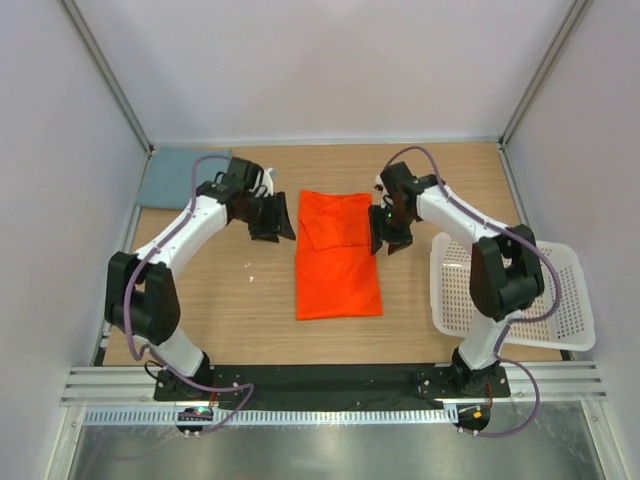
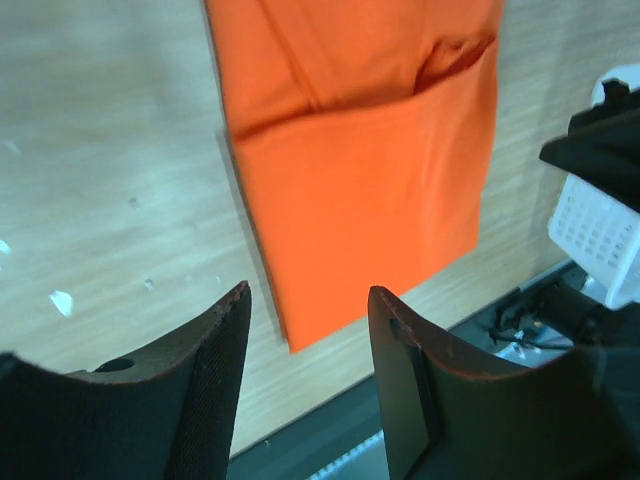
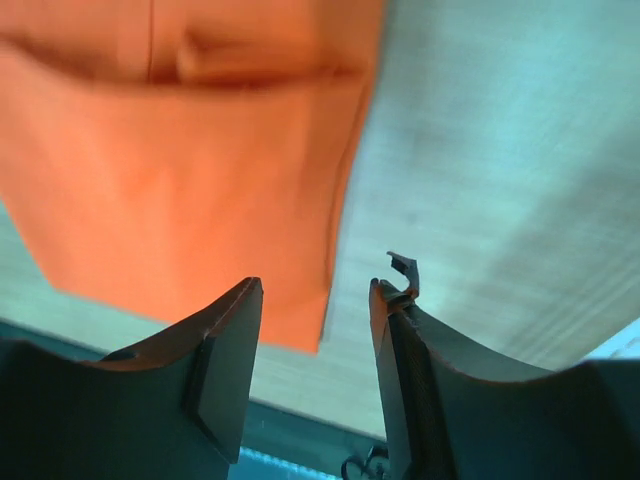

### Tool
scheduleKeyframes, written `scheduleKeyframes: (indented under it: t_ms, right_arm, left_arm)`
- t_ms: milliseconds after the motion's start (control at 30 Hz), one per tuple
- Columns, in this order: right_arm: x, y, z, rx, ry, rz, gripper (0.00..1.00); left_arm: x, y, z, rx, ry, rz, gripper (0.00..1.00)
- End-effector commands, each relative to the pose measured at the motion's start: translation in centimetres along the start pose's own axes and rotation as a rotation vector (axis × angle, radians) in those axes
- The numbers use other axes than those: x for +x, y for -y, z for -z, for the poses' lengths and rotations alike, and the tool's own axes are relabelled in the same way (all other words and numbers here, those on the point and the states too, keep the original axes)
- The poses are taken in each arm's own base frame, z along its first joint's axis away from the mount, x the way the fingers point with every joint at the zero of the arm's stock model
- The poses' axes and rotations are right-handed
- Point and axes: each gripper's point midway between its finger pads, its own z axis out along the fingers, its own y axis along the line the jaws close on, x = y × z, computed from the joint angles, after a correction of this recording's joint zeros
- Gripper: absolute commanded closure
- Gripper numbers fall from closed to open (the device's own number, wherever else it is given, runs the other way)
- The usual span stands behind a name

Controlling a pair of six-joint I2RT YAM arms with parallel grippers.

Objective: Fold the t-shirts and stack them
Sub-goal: Fold the tshirt

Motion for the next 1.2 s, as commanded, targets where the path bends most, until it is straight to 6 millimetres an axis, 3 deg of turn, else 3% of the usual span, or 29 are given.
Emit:
scheduleKeyframes:
  t_ms: [0,33,100,133,167,233,333,667,800,1167]
  right_arm:
    - [4.5,-2.4,1.2,-0.071,-0.025,0.025,0.45]
    - [6.1,-2.2,0.5,-0.086,-0.05,0.009,0.44]
    - [7.2,-3.4,1.0,-0.159,-0.037,-0.016,0.43]
    - [7.8,-3.3,0.9,-0.17,-0.04,-0.027,0.42]
    - [9.2,-2.9,0.5,-0.17,-0.06,-0.032,0.41]
    - [10.8,-2.5,-0.2,-0.175,-0.085,-0.043,0.4]
    - [12.2,-2.4,-0.9,-0.196,-0.108,-0.059,0.41]
    - [13.3,-2.5,-3.1,-0.236,-0.126,-0.172,0.42]
    - [13.6,-2.3,-3.4,-0.248,-0.137,-0.196,0.44]
    - [14.6,-1.6,-4.8,-0.244,-0.155,-0.231,0.45]
  left_arm:
    - [6.2,-0.5,-1.0,0.036,-0.131,0.13,0.48]
    - [6.9,-0.3,-1.2,0.052,-0.129,0.135,0.48]
    - [8.7,0.4,-1.3,0.076,-0.138,0.139,0.48]
    - [10.9,-0.2,-1.9,0.061,-0.18,0.197,0.48]
    - [10.9,0.2,-2.3,0.09,-0.16,0.202,0.48]
    - [13.0,0.1,-2.8,0.107,-0.19,0.267,0.48]
    - [13.5,0.1,-3.4,0.111,-0.176,0.281,0.48]
    - [15.5,-1.1,-5.8,0.048,-0.226,0.425,0.48]
    - [15.6,-1.5,-5.7,0.019,-0.221,0.45,0.48]
    - [18.4,-2.9,-6.3,-0.057,-0.291,0.464,0.49]
